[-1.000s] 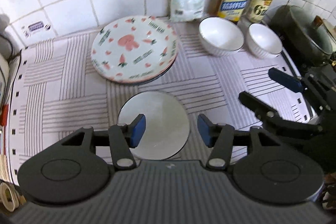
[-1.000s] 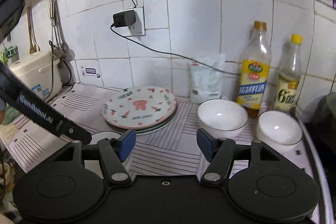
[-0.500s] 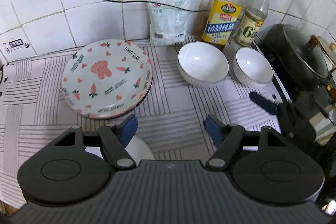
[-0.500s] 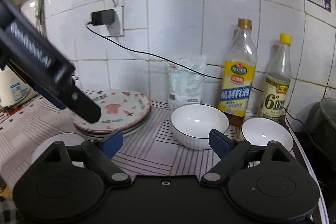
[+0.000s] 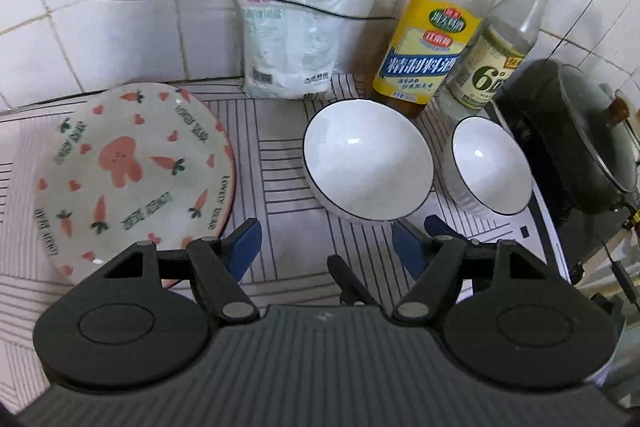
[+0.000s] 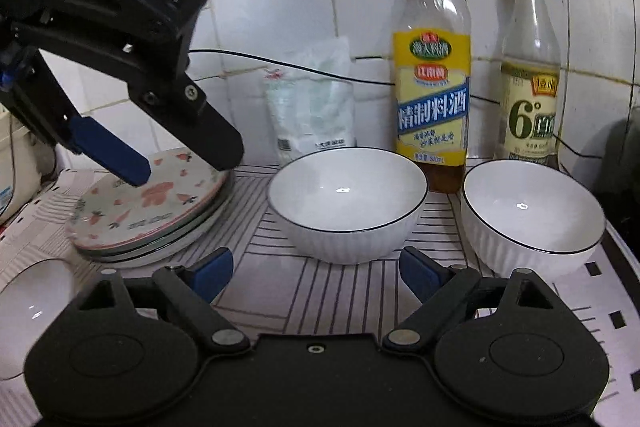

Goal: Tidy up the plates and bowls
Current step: 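Move both grippers to the second white bowl and close on its rim, then lift the second bowl with both grippers and carry it over the first bowl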

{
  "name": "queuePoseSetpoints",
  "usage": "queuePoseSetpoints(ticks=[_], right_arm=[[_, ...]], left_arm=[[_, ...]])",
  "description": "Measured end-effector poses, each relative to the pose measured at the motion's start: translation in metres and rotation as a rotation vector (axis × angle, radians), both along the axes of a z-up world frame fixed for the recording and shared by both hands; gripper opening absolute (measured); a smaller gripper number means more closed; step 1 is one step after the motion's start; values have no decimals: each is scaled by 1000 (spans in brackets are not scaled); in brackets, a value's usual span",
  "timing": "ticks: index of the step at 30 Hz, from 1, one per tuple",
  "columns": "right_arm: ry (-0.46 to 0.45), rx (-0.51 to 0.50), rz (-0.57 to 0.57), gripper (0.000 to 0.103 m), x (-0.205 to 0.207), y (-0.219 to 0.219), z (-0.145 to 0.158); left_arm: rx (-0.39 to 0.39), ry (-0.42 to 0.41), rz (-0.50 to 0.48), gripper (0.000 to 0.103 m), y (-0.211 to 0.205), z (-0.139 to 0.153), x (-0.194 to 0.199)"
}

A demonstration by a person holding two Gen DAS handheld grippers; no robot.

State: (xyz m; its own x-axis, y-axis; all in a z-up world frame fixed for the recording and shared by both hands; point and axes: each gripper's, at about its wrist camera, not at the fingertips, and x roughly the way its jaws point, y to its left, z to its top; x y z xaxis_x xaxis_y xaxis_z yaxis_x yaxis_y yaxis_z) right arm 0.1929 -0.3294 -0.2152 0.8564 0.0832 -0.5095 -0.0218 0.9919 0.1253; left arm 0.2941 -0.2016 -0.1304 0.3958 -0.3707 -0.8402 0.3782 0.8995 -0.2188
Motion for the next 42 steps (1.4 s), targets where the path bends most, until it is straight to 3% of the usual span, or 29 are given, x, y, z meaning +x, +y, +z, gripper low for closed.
queuePoseSetpoints(ticks=[12,15,21,23,33,42], right_arm=[[84,10,1,93,40,-13,-20],[89,13,-10,93,47,-15,-22],[103,-2,3,93,58,-8,-22],[111,4,-1,93,62,-7,-23],[99,-13,-24,93,61,-2,-22],[56,16,-15,93,39,7,-11]], left_arm=[[17,40,47,71,-29,-49,26],[15,29,68,65,-32,-56,33],[14,35,98,37,-36,-73,46],[0,57,111,21,-34,-79,48],[7,60,79,19,-28,-78,41],[30,39,69,19,-11,-55,18]])
